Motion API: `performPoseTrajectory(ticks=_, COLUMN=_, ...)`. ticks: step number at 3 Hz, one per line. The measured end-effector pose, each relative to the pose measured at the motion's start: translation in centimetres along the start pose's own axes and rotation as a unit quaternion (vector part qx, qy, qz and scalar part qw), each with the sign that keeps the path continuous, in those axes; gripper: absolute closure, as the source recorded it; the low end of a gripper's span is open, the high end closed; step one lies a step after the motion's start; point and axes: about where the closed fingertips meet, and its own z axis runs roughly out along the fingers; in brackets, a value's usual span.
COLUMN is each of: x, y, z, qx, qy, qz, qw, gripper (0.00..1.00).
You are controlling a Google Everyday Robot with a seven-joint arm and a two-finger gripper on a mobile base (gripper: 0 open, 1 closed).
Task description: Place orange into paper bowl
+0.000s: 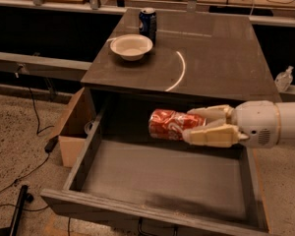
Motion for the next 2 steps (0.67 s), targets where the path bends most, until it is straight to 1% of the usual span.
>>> performPoseTrajectory(ticks=1, x=4.5, y=-0.2, z=2.8, qx=0.006, qy=0.043, qz=-0.004, qw=0.999, gripper=1.0)
performPoseTrajectory(ticks=2, x=9.5, y=0.2, z=5.5, qx=-0.013, qy=0.088, qz=0.021, qw=0.9958, gripper=1.0)
